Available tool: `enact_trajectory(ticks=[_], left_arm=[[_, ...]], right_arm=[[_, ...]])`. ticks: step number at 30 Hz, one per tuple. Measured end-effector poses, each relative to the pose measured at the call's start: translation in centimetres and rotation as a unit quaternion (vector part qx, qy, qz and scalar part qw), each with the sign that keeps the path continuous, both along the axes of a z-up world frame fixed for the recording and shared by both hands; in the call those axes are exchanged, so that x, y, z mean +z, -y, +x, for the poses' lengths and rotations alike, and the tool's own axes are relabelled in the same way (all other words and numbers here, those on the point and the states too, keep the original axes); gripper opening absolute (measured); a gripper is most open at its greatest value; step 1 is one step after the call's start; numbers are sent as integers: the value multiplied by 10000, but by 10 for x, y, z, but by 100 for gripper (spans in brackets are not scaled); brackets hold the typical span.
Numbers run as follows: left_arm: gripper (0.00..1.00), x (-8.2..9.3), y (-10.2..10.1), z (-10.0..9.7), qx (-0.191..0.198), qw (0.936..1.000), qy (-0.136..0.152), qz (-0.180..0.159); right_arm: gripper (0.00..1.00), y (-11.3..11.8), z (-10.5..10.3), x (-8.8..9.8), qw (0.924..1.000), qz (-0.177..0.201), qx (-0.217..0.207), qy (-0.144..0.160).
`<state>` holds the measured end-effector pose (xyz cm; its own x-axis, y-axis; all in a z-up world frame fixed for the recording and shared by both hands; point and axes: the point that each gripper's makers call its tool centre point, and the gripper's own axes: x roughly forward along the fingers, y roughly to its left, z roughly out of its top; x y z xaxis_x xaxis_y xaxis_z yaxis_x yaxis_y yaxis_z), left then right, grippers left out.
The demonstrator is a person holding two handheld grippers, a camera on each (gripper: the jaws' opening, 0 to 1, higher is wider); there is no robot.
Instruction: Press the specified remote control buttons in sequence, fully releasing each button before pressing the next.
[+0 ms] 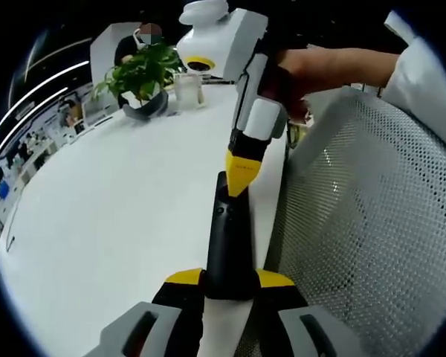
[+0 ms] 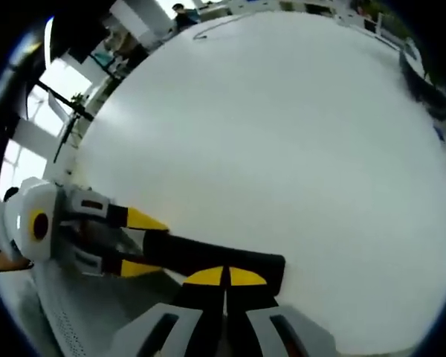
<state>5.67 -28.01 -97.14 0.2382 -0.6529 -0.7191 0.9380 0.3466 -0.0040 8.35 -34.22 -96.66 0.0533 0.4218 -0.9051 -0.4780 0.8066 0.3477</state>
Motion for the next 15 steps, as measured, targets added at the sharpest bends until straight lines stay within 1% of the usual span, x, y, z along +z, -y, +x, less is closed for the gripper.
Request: enact_trajectory(ticks=[2,7,10,15], left_arm=[[25,0,0,0,7,10000,-3,-5],[25,0,-1,0,8,10000,-4,-13],[25,0,-1,0,6,10000,-5,-17],[25,0,-1,0,3,10000,-8,-26]], right_arm=[[0,-1,0,0,9999,-68,86,-40],[0,0,0,0,9997,-150,125,-179],[0,-1,-1,0,9995,-200,193,-155],[0,1,-1,0,9995,-238,64,-184]])
